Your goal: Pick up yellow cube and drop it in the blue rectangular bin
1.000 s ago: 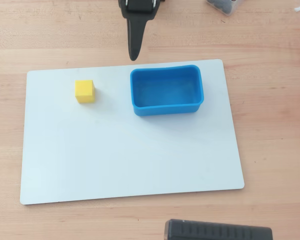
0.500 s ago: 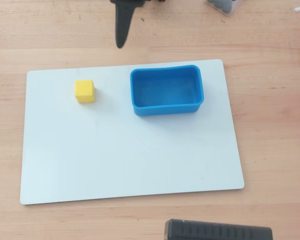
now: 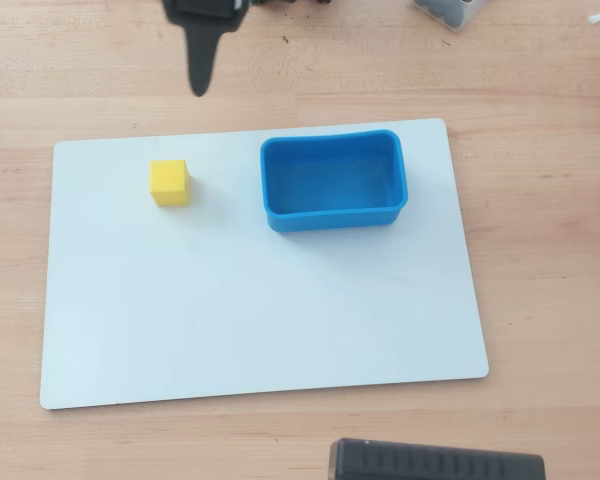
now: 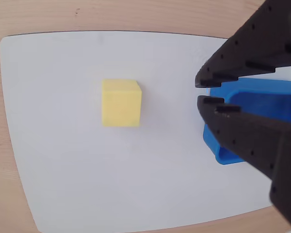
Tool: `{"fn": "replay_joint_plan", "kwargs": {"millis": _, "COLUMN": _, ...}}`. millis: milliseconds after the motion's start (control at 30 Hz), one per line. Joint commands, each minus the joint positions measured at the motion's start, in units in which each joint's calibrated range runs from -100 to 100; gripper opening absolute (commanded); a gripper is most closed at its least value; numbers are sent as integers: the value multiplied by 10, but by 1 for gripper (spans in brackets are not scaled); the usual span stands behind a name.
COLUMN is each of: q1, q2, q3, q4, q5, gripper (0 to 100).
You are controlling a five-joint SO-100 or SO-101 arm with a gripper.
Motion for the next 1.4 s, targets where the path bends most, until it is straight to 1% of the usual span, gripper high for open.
{"fn": "replay_joint_plan", "kwargs": {"millis": 0, "q1": 30, "q2": 112, "q3": -189, "q4": 28, "q5": 17, "gripper": 0}}
{"fn": "replay_joint_plan", "kwargs": {"millis": 200, "q1": 40, "q2": 198, "q3": -256, "q4": 38, "q5": 36, "gripper": 0}}
{"fn": "replay_joint_plan", "kwargs": {"millis": 367, "q1": 37, "q2": 239, "q3": -263, "q4": 28, "q5": 65, "gripper": 0}}
{"fn": "replay_joint_plan", "kwargs": {"millis": 533, "q1": 36, "q2": 266, "q3": -271, "q4": 18, "q5": 82, "gripper": 0}}
{"fn": "replay_joint_plan", "kwargs": {"millis": 867, "q1": 58, "q2": 357, "q3": -309, "q4": -13, "q5": 81, "gripper": 1}}
{"fn": "replay_joint_plan", "kwargs": {"millis": 933, "q1": 61, "q2": 367, "q3": -313, "q4": -14, "q5": 80, "gripper": 4}}
{"fn": "replay_joint_plan", "kwargs": {"millis": 1033, "q1": 64, "q2": 368, "q3": -314, "q4": -18, "q5": 78, "gripper": 16}}
{"fn": "replay_joint_plan", "kwargs": {"millis": 1100, "q1": 63, "q2": 368, "q3": -314, "q4": -20, "q5": 75, "gripper": 19}}
{"fn": "replay_joint_plan", "kwargs": {"millis": 1367, "q1": 52, "q2": 416, "q3": -319, "q4": -22, "q5": 67, "gripper": 22}}
